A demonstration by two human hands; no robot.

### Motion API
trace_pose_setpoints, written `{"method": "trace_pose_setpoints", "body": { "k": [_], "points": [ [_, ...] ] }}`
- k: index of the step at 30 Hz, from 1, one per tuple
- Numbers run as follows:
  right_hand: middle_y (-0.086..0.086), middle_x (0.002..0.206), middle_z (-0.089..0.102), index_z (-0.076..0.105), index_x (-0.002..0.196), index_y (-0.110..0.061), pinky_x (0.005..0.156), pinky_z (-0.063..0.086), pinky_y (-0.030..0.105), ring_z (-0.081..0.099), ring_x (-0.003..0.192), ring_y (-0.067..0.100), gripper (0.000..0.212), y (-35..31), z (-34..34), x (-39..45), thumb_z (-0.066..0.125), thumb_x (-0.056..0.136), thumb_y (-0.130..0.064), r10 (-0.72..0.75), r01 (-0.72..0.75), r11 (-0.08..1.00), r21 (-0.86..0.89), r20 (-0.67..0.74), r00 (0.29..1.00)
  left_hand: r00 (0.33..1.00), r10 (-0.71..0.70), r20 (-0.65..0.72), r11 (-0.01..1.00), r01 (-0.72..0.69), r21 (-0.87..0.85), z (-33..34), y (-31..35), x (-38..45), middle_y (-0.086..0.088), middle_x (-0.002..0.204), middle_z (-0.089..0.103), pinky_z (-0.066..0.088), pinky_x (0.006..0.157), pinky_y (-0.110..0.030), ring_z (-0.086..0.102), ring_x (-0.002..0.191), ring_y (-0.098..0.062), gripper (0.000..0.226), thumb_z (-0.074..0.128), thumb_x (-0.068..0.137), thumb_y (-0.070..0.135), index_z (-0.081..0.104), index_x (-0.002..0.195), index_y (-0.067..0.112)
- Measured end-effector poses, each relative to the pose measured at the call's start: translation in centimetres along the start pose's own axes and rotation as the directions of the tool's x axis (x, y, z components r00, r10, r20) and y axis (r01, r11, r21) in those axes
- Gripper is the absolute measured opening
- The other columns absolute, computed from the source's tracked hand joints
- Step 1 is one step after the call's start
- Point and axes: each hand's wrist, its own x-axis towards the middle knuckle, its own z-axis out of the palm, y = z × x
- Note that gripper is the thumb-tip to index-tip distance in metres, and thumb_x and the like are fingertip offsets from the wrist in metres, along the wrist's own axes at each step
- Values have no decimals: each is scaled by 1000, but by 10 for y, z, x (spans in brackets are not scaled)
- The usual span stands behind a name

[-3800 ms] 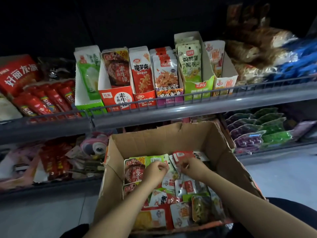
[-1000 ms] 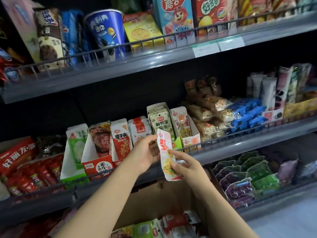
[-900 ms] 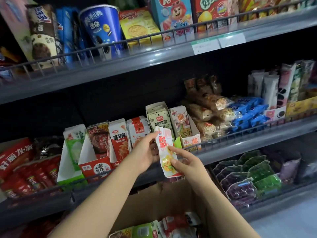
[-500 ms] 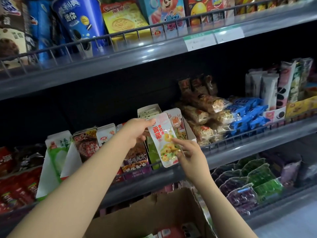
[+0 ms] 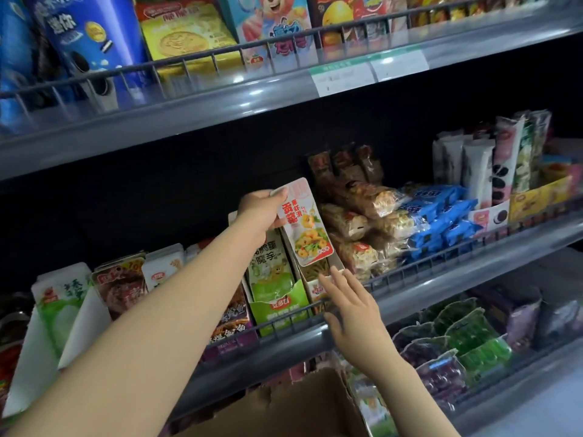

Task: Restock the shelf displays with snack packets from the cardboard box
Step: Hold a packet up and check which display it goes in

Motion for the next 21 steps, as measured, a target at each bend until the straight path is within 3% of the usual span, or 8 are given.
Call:
{"method": "trace_pose_setpoints", "body": {
  "k": [3,6,10,13,16,21],
  "points": [
    [-12,158,4,20,148,-33,110,-7,25,-5,145,11,59,-3,-1,-1,45,96,-22,29,-29,999,-14,-11,1000,1000,24,-2,992,-23,125,14,-5,3,-3,97,67,49,47,-11,64,73,-15,19,60,92,30,63,106,17],
    [-13,155,13,26,145,-33,113,-2,28,5,144,15,58,-6,0,-2,49,94,-21,53,-53,998,-19,-37,998,995,96,-11,960,-90,265,24,-16,9,-3,94,67,56,67,-23,67,75,-21,18,60,93,25,67,105,13],
    [-14,154,14,26,144,-34,115,3,31,7,143,15,58,-7,0,-1,48,93,-21,64,-64,998,-12,-32,997,985,174,6,892,-161,422,29,-34,17,-2,97,68,57,73,-30,68,80,-19,8,61,91,15,68,94,18],
    [-17,154,8,19,145,-36,115,3,30,2,142,11,59,-7,-2,-1,44,94,-23,73,-73,997,-23,-7,997,964,263,24,823,-237,516,29,-43,22,-4,109,66,46,80,-25,60,90,-15,10,65,88,14,69,97,14],
    [-17,154,5,18,145,-36,115,7,31,3,141,11,58,-9,-3,-1,44,94,-23,81,-80,997,-21,16,997,941,337,12,751,-276,600,28,-49,26,-7,127,54,38,86,-26,54,114,-22,12,69,84,15,71,96,15],
    [-16,154,7,20,145,-35,115,11,32,4,141,11,59,-10,-4,-3,46,93,-20,75,-76,997,13,11,997,922,385,37,700,-318,639,27,-59,33,-6,116,54,47,86,-31,58,103,-24,14,72,81,16,71,95,15]
  ]
}}
